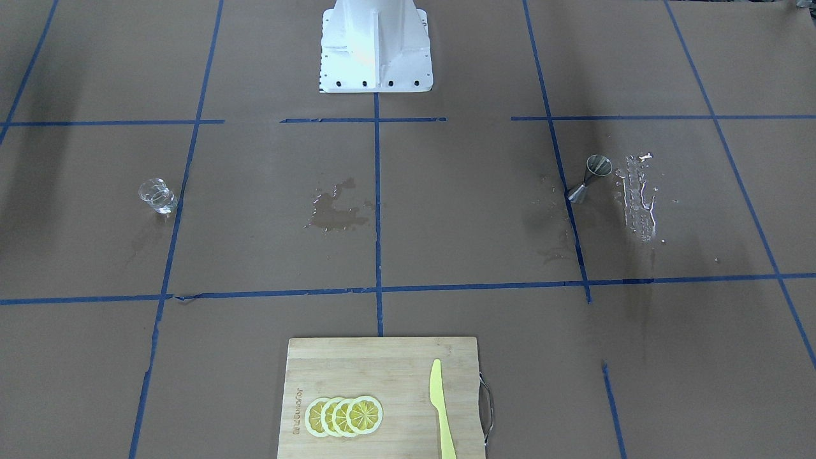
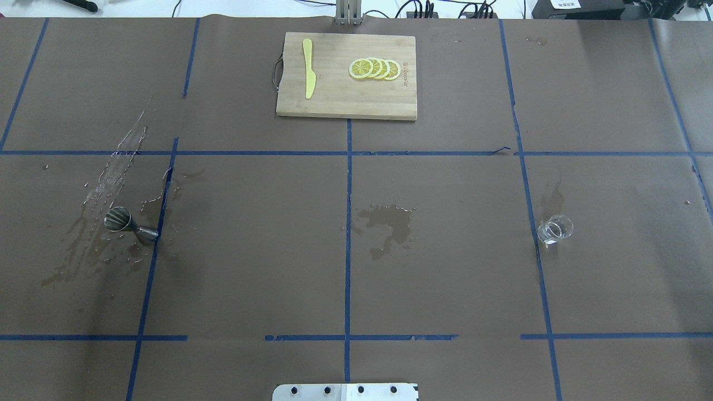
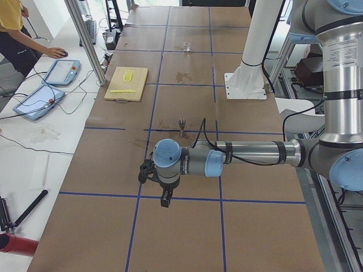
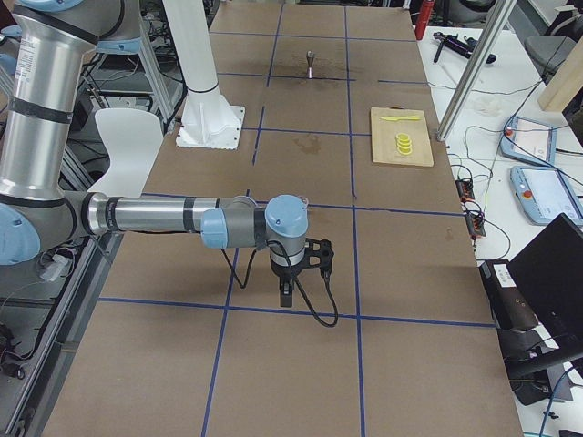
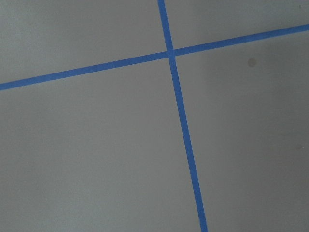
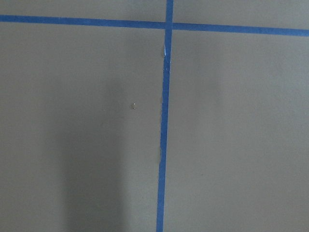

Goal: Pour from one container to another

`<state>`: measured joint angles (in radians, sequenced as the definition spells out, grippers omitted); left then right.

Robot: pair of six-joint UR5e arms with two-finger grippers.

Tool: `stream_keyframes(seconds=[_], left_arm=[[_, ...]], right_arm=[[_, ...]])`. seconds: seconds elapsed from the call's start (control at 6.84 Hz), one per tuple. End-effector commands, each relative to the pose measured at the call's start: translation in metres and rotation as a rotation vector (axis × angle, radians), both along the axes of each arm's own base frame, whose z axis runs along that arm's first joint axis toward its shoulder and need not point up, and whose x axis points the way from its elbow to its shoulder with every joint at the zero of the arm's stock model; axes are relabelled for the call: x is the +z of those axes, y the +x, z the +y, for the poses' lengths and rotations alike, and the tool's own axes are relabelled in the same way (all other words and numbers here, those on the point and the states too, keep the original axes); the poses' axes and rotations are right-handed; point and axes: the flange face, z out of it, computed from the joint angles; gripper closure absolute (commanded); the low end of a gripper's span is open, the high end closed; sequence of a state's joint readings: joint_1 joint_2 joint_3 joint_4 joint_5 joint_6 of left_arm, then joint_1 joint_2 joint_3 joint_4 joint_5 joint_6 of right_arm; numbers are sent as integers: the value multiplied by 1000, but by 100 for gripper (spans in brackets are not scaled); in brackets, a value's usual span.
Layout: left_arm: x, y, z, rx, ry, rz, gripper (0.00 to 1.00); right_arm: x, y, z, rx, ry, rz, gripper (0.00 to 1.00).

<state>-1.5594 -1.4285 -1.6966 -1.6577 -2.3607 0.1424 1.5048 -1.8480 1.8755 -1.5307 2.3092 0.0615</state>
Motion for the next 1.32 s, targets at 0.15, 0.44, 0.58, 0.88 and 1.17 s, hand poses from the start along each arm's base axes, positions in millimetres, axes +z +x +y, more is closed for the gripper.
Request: stream_keyframes(seconds=[0.15, 0.44, 0.58, 0.88, 1.17], left_arm=[[1, 0, 0, 2, 49, -4, 0], [-7, 2, -5, 2, 86, -11, 0], [-8, 2, -9, 3, 129, -9, 0], [-14, 3, -23, -4, 260, 6, 0], [-8, 8, -14, 11, 478, 105, 0]], right_arm=[[-4, 0, 0, 0, 8, -2, 0], [-3, -1, -1, 6, 0, -3, 0], [-5, -1, -3, 8, 3, -1, 0], [-42, -3, -43, 10, 112, -7, 0], [-45, -4, -46, 13, 166, -18, 0]])
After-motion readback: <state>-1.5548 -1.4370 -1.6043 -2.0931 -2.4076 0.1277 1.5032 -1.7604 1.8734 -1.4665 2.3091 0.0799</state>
